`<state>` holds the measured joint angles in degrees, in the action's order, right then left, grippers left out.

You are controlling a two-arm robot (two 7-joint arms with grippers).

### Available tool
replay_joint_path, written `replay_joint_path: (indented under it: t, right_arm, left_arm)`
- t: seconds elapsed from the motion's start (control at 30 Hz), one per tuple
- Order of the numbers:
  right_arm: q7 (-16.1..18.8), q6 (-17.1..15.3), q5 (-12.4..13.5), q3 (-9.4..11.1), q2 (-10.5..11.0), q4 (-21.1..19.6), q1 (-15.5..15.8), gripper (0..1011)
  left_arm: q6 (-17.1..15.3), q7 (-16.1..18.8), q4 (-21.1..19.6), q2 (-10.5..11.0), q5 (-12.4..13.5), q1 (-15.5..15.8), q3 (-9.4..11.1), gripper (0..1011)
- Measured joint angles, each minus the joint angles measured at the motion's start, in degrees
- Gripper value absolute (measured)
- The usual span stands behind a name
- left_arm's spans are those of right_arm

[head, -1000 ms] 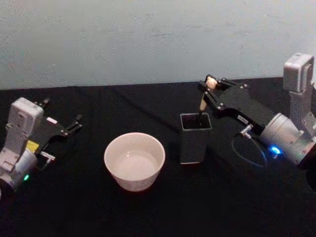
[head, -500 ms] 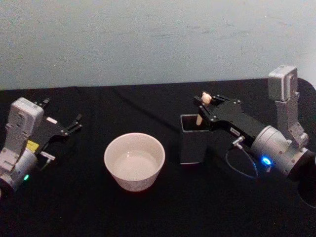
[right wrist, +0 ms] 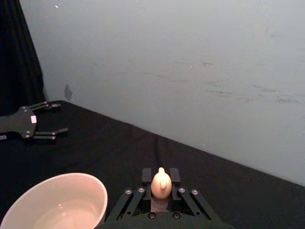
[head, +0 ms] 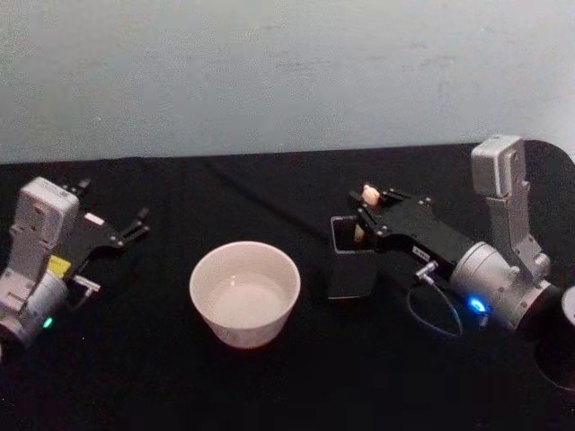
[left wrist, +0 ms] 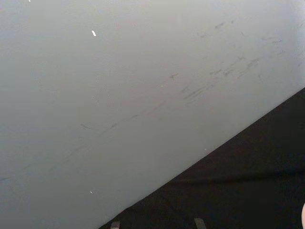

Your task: Pick up the stirring spoon with one hand, stir inside the cup, then place it back in its original position.

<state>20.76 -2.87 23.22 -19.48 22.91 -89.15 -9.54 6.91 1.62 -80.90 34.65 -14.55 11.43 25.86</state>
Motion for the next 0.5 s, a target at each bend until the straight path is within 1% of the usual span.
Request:
replay_joint_path:
  t: [0.33, 0.5]
  right_arm:
    - [-0.50, -0.22, -1.47, 0.03, -0.64, 0.71, -0.18, 215]
    - [-0.51, -0.23, -1.51, 0.06, -0.63, 0.73, -0.20, 214]
  left_arm:
    - [0.00, 0.00, 0.00, 0.00, 0.00, 0.00, 0.00, 1001]
    - [0.00, 0.00, 0.00, 0.00, 0.00, 0.00, 0.00, 1001]
